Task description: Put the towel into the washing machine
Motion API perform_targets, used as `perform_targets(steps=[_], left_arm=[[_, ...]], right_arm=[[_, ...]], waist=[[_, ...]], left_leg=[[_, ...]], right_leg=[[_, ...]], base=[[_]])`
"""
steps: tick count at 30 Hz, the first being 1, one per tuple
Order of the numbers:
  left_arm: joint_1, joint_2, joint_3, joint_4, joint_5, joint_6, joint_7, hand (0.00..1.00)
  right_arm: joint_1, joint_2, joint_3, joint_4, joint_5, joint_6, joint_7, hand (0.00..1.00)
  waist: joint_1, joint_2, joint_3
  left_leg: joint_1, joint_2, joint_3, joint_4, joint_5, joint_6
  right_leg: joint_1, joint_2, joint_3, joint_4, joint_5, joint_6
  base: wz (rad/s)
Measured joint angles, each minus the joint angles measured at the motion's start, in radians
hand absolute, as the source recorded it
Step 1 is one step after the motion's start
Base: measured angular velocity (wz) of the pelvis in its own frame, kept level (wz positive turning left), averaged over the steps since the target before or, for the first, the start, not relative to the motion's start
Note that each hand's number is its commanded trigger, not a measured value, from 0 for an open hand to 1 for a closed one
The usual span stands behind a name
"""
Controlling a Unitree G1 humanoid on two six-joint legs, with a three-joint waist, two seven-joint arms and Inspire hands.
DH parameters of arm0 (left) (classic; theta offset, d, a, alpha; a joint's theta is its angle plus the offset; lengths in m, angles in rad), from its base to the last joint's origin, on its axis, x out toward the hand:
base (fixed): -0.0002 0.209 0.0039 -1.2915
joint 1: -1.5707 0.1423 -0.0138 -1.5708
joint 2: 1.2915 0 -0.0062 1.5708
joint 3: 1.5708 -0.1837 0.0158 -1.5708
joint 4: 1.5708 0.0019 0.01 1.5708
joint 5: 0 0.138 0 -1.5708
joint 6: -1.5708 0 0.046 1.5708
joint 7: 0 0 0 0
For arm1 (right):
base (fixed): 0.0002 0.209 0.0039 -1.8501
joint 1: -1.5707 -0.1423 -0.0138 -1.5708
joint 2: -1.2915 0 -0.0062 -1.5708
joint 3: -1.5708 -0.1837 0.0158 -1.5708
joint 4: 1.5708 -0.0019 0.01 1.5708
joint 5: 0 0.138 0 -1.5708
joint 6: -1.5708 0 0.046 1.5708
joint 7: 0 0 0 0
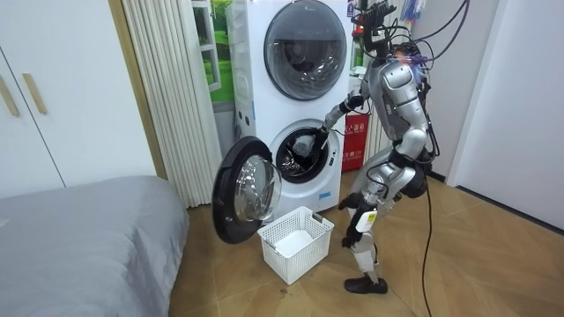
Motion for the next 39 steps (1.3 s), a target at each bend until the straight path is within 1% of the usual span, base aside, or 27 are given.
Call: perform_targets(steps=[2, 4, 6, 8, 9, 10, 11, 14, 17, 19, 21, 25, 27, 28, 30, 33, 36, 38, 39], left_arm=[[-0.003, 0.0, 0.008, -0.002, 0.009, -0.02, 0.013, 0.0], [-0.003, 0.0, 0.015, -0.004, 0.028, -0.032, 0.03, 0.0], [-0.003, 0.0, 0.021, -0.006, 0.039, -0.033, 0.047, 0.0], [-0.008, -0.005, 0.02, -0.016, 0.038, -0.044, 0.077, 0.0], [-0.008, -0.007, 0.018, -0.018, 0.037, -0.047, 0.078, 0.0], [-0.01, -0.009, 0.012, -0.026, 0.033, -0.052, 0.079, 0.0], [-0.012, -0.01, -0.001, -0.026, 0.035, -0.056, 0.079, 0.0], [-0.019, -0.021, -0.004, -0.026, 0.036, -0.06, 0.074, 0.0], [-0.032, -0.025, -0.013, -0.023, 0.036, -0.063, 0.068, 0.0], [-0.043, -0.026, -0.022, -0.023, 0.036, -0.068, 0.061, 0.0], [-0.053, -0.027, -0.03, -0.023, 0.036, -0.071, 0.046, 0.0], [-0.062, -0.029, -0.044, -0.023, 0.036, -0.084, 0.025, 0.0], [-0.067, -0.029, -0.055, -0.022, 0.037, -0.089, 0.025, 0.0], [-0.069, -0.029, -0.068, -0.022, 0.037, -0.089, 0.025, 0.0], [-0.071, -0.031, -0.083, -0.021, 0.039, -0.089, 0.024, 0.0], [-0.074, -0.031, -0.087, -0.02, 0.051, -0.091, 0.021, 0.0], [-0.082, -0.031, -0.091, -0.019, 0.068, -0.107, 0.001, 0.0], [-0.091, -0.03, -0.101, -0.01, 0.07, -0.11, -0.002, 0.0], [-0.092, -0.03, -0.102, -0.009, 0.07, -0.11, -0.002, 0.0]], right_arm=[[-0.018, 0.0, -0.049, 0.01, 0.026, 0.0, -0.069, 0.0], [-0.029, 0.0, -0.071, 0.016, 0.035, 0.0, -0.121, 0.0], [-0.038, 0.0, -0.097, 0.018, 0.043, -0.002, -0.167, 0.0], [-0.054, 0.0, -0.136, 0.022, 0.069, -0.017, -0.223, 0.0], [-0.061, -0.001, -0.142, 0.022, 0.073, -0.025, -0.233, 0.0], [-0.072, -0.004, -0.149, 0.023, 0.079, -0.043, -0.249, 0.0], [-0.08, -0.007, -0.168, 0.034, 0.083, -0.073, -0.261, 0.0], [-0.089, -0.024, -0.184, 0.049, 0.084, -0.119, -0.286, 0.0], [-0.089, -0.034, -0.183, 0.049, 0.066, -0.157, -0.329, 0.0], [-0.089, -0.034, -0.18, 0.049, 0.063, -0.177, -0.349, 0.0], [-0.089, -0.034, -0.18, 0.049, 0.064, -0.186, -0.368, 0.0], [-0.086, -0.034, -0.18, 0.049, 0.073, -0.225, -0.413, 0.0], [-0.084, -0.034, -0.18, 0.049, 0.086, -0.245, -0.427, 0.0], [-0.082, -0.034, -0.179, 0.049, 0.095, -0.256, -0.433, 0.0], [-0.082, -0.034, -0.179, 0.048, 0.107, -0.268, -0.451, 0.0], [-0.079, -0.034, -0.177, 0.048, 0.113, -0.294, -0.472, 0.0], [-0.071, -0.034, -0.177, 0.048, 0.114, -0.319, -0.48, 0.0], [-0.056, -0.034, -0.176, 0.048, 0.114, -0.344, -0.487, 0.0], [-0.053, -0.034, -0.176, 0.048, 0.114, -0.351, -0.49, 0.0]], waist=[[-0.003, 0.001, -0.0003], [-0.003, 0.002, 0.0002], [-0.004, 0.005, 0.0002], [-0.004, 0.009, -0.0007], [-0.005, 0.013, -0.0009], [-0.005, 0.017, -0.0004], [-0.004, 0.022, -0.0012], [-0.004, 0.033, 0.0001], [-0.004, 0.044, -0.0007], [-0.004, 0.047, -0.0006], [-0.004, 0.048, -0.0005], [-0.002, 0.05, -0.0001], [0.0, 0.057, 0.0005], [0.004, 0.064, 0.0015], [0.007, 0.071, 0.0004], [0.013, 0.072, 0.0004], [0.021, 0.072, 0.0004], [0.03, 0.072, 0.0004], [0.031, 0.072, 0.0005]], left_leg=[[-0.006, 0.0, 0.002, 0.014, -0.007, 0.007], [-0.01, 0.0, 0.002, 0.016, -0.008, 0.01], [-0.014, -0.003, 0.002, 0.017, -0.01, 0.013], [-0.021, -0.005, 0.002, 0.018, -0.011, 0.015], [-0.024, -0.005, 0.003, 0.019, -0.011, 0.016], [-0.028, -0.006, 0.003, 0.019, -0.012, 0.016], [-0.027, -0.007, 0.003, 0.018, -0.012, 0.017], [-0.026, -0.007, 0.005, 0.013, -0.012, 0.017], [-0.024, -0.006, 0.007, 0.007, -0.012, 0.016], [-0.024, -0.006, 0.007, 0.006, -0.011, 0.015], [-0.023, -0.006, 0.007, 0.006, -0.011, 0.015], [-0.023, -0.006, 0.007, 0.004, -0.011, 0.016], [-0.02, -0.002, 0.008, 0.001, -0.011, 0.016], [-0.013, 0.003, 0.009, -0.004, -0.011, 0.016], [-0.003, 0.003, 0.012, -0.015, -0.011, 0.016], [0.005, 0.003, 0.019, -0.029, -0.008, 0.016], [0.007, 0.003, 0.022, -0.04, -0.008, 0.016], [0.013, 0.004, 0.024, -0.05, -0.008, 0.016], [0.013, 0.004, 0.024, -0.053, -0.008, 0.016]], right_leg=[[-0.001, -0.005, -0.002, 0.012, -0.011, 0.007], [-0.001, -0.005, -0.004, 0.01, -0.013, 0.01], [-0.002, -0.006, -0.003, 0.01, -0.015, 0.013], [-0.008, -0.009, -0.003, 0.011, -0.018, 0.016], [-0.011, -0.009, -0.003, 0.011, -0.018, 0.016], [-0.016, -0.01, -0.002, 0.011, -0.018, 0.016], [-0.015, -0.01, -0.001, 0.012, -0.018, 0.017], [-0.016, -0.01, -0.001, 0.011, -0.019, 0.015], [-0.016, -0.01, -0.001, 0.011, -0.02, 0.013], [-0.016, -0.01, -0.001, 0.011, -0.021, 0.013], [-0.015, -0.01, -0.001, 0.01, -0.02, 0.013], [-0.013, -0.01, -0.002, 0.006, -0.02, 0.014], [-0.008, -0.01, -0.006, 0.0, -0.019, 0.015], [0.0, -0.006, -0.008, -0.01, -0.016, 0.016], [0.009, -0.005, -0.006, -0.021, -0.013, 0.017], [0.011, -0.005, -0.002, -0.03, -0.009, 0.017], [0.012, -0.002, -0.002, -0.042, -0.005, 0.018], [0.017, -0.003, -0.003, -0.05, -0.004, 0.02], [0.017, -0.003, -0.003, -0.053, -0.003, 0.021]], base=[[0.1], [0.06], [0.07], [0.05], [0.0], [0.0], [0.0], [0.0], [0.0], [0.0], [0.0], [0.0], [0.0], [-0.04], [-0.05], [-0.03], [-0.03], [0.0], [0.0]])
